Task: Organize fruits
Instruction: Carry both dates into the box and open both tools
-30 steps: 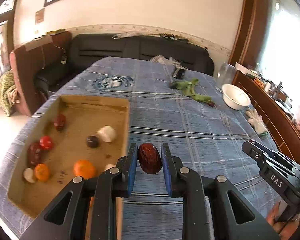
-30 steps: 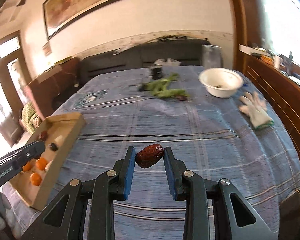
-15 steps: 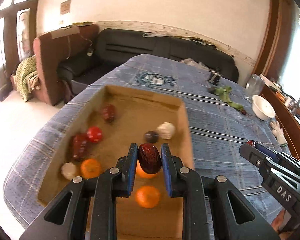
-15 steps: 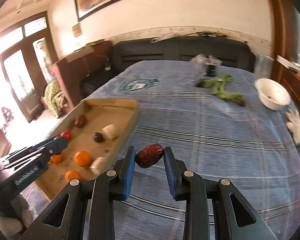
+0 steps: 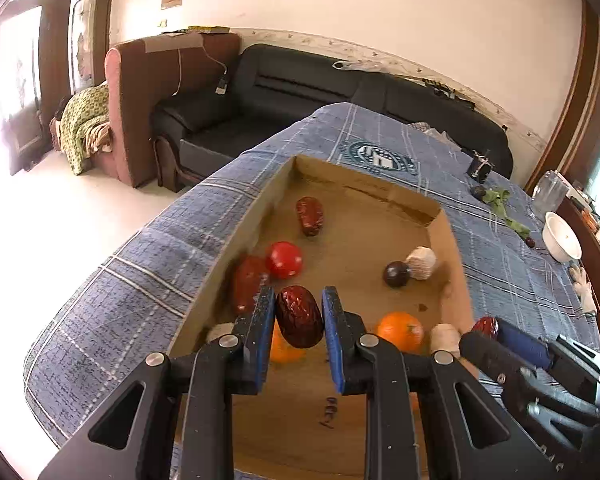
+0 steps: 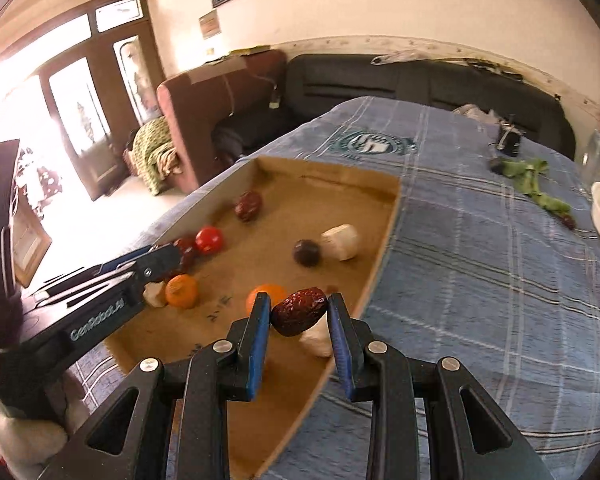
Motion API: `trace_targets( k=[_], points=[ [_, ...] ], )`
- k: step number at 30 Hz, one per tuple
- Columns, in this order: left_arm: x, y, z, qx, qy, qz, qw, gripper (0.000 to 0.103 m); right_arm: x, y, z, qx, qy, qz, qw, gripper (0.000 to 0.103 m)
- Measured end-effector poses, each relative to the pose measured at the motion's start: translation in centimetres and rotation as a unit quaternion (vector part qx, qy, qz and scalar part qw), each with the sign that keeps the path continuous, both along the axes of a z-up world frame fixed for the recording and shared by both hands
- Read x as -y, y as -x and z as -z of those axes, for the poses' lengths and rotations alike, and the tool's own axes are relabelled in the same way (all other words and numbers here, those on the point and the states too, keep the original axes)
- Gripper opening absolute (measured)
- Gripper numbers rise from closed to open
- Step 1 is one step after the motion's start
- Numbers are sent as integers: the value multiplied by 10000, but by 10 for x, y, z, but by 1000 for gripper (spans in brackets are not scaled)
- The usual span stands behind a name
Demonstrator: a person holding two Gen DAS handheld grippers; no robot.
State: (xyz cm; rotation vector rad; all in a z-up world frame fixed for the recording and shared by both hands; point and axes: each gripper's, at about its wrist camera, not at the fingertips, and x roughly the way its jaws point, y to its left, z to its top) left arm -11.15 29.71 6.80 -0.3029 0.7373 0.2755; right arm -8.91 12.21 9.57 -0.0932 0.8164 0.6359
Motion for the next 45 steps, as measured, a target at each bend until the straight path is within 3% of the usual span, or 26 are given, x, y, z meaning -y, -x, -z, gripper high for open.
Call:
trace_targets(
  k=[14, 26, 30, 32, 35, 41, 45],
  points=[
    [-23, -4, 20, -294, 36, -173, 9994, 23, -37, 11, 22, -214, 86, -522, 9984, 33],
    [-28, -9, 27, -352, 111, -269, 9990, 24, -42, 13, 28, -226, 84, -591, 9980, 33],
    [-28, -8, 26, -323, 199, -256, 9989, 32, -42, 13, 30, -244, 91, -561, 9981, 35],
    [-27, -7, 24, -299, 229, -225, 9990, 40, -42, 14, 28, -226, 67, -550, 9982, 43],
    [-24, -3, 19, -230, 238, -193, 9993, 54, -41, 17, 24, -133, 57, -540, 9984, 48],
    [-23, 6, 5, -82, 182, -256, 9995, 66, -33, 23, 18, -7, 49, -492, 9988, 51],
    [-18, 12, -3, -33, 103, -276, 9996, 67, -22, 24, 14, 3, -51, -397, 9992, 55]
  ],
)
